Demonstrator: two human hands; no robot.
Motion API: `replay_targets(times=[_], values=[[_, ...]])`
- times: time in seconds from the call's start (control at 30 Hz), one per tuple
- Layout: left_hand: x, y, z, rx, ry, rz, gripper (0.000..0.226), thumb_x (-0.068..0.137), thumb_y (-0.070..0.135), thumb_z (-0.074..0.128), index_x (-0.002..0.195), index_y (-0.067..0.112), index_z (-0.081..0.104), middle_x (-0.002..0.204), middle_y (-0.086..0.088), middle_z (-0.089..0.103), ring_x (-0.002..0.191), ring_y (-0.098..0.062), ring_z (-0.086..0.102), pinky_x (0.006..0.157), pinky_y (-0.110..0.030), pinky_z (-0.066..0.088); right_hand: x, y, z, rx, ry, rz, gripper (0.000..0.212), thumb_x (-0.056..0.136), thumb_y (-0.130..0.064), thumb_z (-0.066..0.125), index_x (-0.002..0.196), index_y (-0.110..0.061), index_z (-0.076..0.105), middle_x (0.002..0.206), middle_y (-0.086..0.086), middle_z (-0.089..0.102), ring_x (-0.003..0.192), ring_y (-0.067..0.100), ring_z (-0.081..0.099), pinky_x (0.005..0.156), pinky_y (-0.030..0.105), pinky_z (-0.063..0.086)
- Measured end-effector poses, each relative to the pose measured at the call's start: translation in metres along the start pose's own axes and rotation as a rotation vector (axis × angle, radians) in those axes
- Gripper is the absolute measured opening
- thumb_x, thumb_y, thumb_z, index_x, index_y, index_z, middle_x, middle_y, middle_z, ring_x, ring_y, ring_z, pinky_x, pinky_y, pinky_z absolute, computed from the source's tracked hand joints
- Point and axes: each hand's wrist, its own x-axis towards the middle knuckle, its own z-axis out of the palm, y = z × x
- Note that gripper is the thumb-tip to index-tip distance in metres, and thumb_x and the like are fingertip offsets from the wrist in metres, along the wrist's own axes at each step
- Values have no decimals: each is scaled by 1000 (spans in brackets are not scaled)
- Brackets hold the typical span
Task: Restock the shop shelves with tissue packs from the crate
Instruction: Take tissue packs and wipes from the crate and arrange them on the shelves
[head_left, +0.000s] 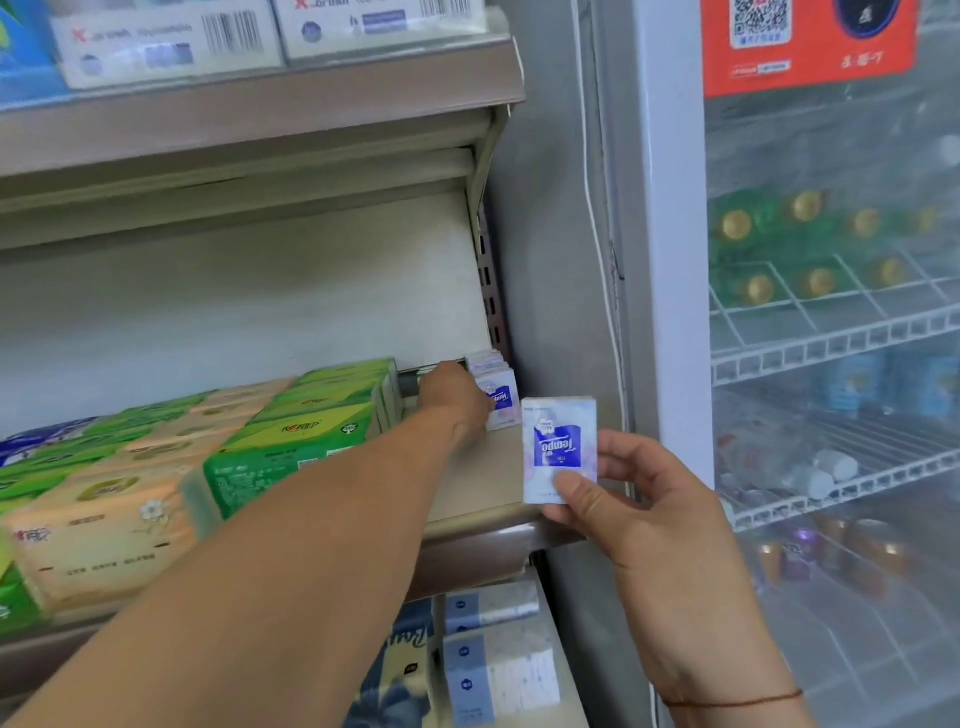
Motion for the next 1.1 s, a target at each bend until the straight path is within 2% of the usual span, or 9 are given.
replay_targets(times=[0.2,0.47,0.63,0.73,0.8,0.87,0.93,1.0,1.1], values=[[12,1,6,38,10,26,30,87,22,72,109,3,71,114,-15,72,107,-32,69,76,-25,47,5,1,2,24,-6,-9,26,88,3,72,106,-16,73,96,4,78,81,22,77,70,23,60],[13,-3,3,47,-33,37,33,88,26,73,112,3,71,116,-15,72,107,-31,68,79,-26,48,2,-1,5,9,-42,-6,28,91,0,69,112,-19,74,98,1,78,81,21,77,72,23,60],[-4,8,-8,77,-30,1,29,90,22,70,110,1,68,116,-15,72,107,-30,68,72,-25,43,-1,-9,6,26,-45,-13,29,91,3,69,112,-17,74,97,1,78,78,18,76,72,21,59],[-27,17,-25,-26,96,-19,35,98,30,60,110,-1,66,116,-18,71,109,-35,66,72,-28,40,-7,-16,6,20,-51,-17,29,91,3,69,113,-16,74,99,3,78,78,18,75,72,20,58],[-48,24,-46,-177,144,-13,41,101,38,51,101,1,67,108,-19,71,104,-38,66,74,-27,42,-14,-24,7,25,-48,-26,30,91,4,69,113,-15,74,99,4,77,77,20,75,72,22,59],[-82,29,-72,-501,70,48,43,101,44,49,90,6,66,94,-14,72,88,-34,70,77,-33,54,-22,-33,8,22,-53,-45,31,90,6,69,115,-13,73,100,5,77,77,20,75,72,21,59],[-133,28,-100,-804,-128,71,42,103,46,52,95,8,69,89,-12,71,77,-25,69,74,-38,58,-33,-41,8,14,-56,-59,32,91,8,67,116,-10,72,101,6,77,79,15,74,72,20,58],[-184,21,-122,-843,-339,135,44,100,49,57,108,8,70,99,-14,74,82,-22,70,77,-40,59,-47,-44,5,6,-57,-47,33,91,9,66,118,-9,72,101,6,78,81,13,74,73,20,58],[-240,8,-132,-731,-451,223,36,89,39,73,116,16,69,109,-6,76,93,-19,73,83,-40,61,-65,-43,-1,7,-61,8,35,91,10,65,119,-10,71,98,5,79,85,14,74,74,20,58]])
